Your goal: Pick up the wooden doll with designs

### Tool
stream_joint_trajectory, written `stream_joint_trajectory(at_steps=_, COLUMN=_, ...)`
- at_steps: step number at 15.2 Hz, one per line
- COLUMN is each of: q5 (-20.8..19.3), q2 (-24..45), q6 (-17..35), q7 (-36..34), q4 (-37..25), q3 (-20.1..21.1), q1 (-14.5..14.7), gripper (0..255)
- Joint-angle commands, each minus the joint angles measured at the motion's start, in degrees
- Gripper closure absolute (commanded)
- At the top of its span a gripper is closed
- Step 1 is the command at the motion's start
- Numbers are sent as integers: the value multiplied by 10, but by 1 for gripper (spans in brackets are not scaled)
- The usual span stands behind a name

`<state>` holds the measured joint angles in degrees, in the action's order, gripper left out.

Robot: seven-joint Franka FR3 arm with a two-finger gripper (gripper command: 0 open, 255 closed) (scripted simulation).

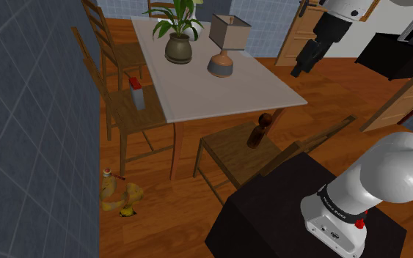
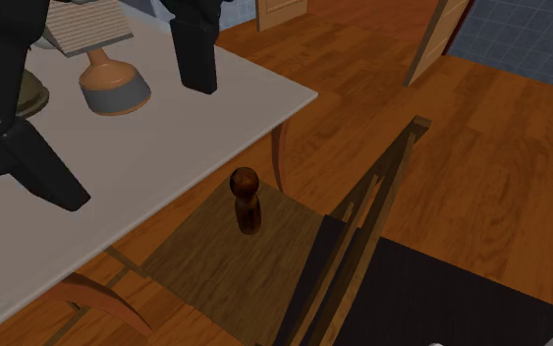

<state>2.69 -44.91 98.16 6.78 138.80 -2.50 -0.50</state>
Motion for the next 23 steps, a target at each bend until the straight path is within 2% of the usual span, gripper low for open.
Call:
stream_joint_trajectory(at_steps=1, q5=0, q2=0, q6=0, q7=0, q4=0, q3=0, q1=0, gripper=0)
stream_joint_trajectory(at_steps=12, q5=-23, q2=213, q6=148, q7=-114, q4=-10, q3=5, q1=-60, gripper=0)
stream_joint_trajectory(at_steps=23, q5=-50, q2=437, q6=247, q7=-227, q4=-78, q3=-18, q1=-110, gripper=0)
